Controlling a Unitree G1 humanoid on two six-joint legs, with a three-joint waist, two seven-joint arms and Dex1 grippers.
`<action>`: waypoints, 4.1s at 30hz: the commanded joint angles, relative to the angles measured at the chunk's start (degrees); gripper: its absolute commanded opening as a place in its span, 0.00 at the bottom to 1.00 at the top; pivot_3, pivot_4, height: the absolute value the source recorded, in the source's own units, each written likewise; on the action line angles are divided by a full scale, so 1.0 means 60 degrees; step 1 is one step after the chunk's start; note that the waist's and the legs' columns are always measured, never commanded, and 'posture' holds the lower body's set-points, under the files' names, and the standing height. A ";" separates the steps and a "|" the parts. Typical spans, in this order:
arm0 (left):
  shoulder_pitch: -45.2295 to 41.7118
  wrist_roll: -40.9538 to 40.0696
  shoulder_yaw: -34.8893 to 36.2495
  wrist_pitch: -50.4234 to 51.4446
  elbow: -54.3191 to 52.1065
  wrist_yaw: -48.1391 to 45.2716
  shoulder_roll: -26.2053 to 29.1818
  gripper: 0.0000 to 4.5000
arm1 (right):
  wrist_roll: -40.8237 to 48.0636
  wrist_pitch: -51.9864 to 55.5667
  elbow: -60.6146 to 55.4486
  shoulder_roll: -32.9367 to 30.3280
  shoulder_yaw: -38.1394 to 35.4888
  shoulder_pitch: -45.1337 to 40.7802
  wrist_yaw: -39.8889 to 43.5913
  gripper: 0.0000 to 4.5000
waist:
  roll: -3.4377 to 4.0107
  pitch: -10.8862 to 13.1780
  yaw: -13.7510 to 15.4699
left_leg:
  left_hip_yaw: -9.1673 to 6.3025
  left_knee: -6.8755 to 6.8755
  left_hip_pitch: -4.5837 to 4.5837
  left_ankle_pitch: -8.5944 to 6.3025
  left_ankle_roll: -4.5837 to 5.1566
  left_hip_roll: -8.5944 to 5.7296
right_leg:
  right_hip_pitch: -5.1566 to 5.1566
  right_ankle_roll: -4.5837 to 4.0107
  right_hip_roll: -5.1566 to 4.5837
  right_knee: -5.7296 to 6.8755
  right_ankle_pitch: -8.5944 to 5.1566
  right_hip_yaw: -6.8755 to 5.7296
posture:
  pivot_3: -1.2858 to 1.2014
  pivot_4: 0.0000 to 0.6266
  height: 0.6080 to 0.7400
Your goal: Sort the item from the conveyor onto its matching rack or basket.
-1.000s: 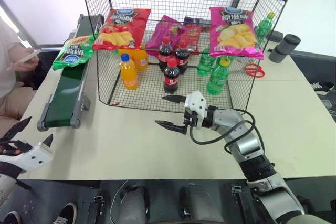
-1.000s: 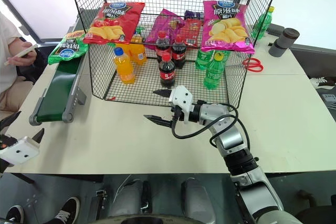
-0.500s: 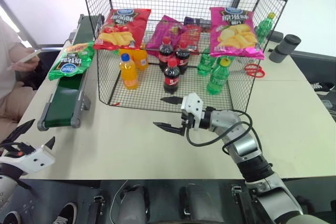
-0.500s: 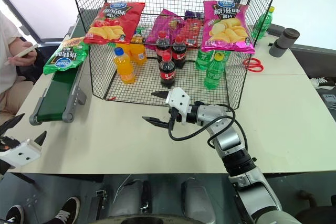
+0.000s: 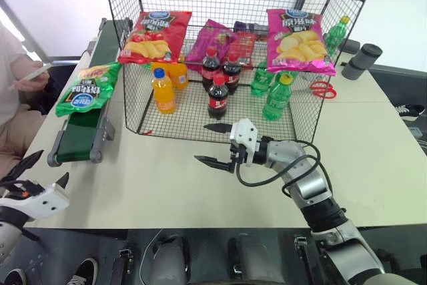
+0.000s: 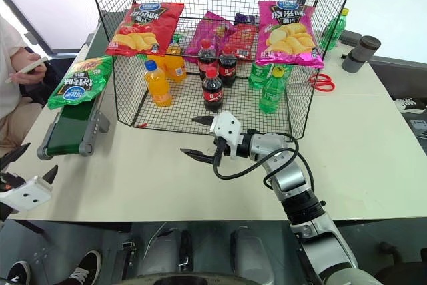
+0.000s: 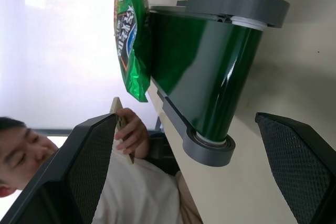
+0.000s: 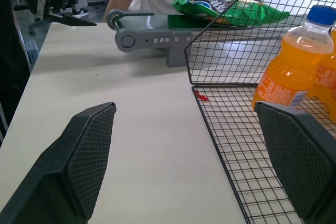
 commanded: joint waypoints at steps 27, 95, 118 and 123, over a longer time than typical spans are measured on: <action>-0.0556 -0.0093 -0.0542 0.0197 0.0239 0.0285 0.0105 1.00 | 0.1007 0.0521 -0.1486 -0.0170 0.0188 0.0378 0.0952 0.98 | -0.0002 -0.0001 0.0015 | 0.0001 0.0001 0.0001 0.0000 0.0000 -0.0001 | 0.0000 0.0001 0.0006 0.0004 0.0001 -0.0001 | 0.52 0.24 1.00; -0.5486 -1.7717 -0.3145 1.4116 -0.1933 -1.1786 -0.0276 0.03 | 0.6712 0.6970 -0.1491 -0.3324 -0.3277 0.0603 0.3036 1.00 | 0.0029 0.0012 0.0035 | -0.0051 0.0017 0.0021 0.0006 -0.0003 -0.0032 | 0.0033 0.0004 0.0056 0.0007 -0.0001 0.0006 | 0.52 0.24 1.00; -0.7398 -1.5261 -0.3946 1.6017 -0.1103 -1.3492 -0.2092 0.03 | 0.8573 0.9625 -0.2951 -0.3127 -0.2691 -0.0132 0.2058 1.00 | 0.0018 0.0011 0.0063 | -0.0100 0.0032 -0.0012 0.0009 -0.0007 -0.0038 | 0.0020 0.0004 0.0062 0.0002 -0.0002 0.0008 | 0.52 0.24 1.00; -0.7473 -1.5095 -0.3828 1.5872 -0.1260 -1.3375 -0.2316 0.03 | 0.8600 0.9946 -0.2885 -0.2727 -0.2429 -0.0396 0.1725 1.00 | 0.0018 0.0011 0.0063 | -0.0100 0.0032 -0.0012 0.0009 -0.0007 -0.0037 | 0.0018 0.0004 0.0062 0.0003 -0.0002 0.0009 | 0.52 0.24 1.00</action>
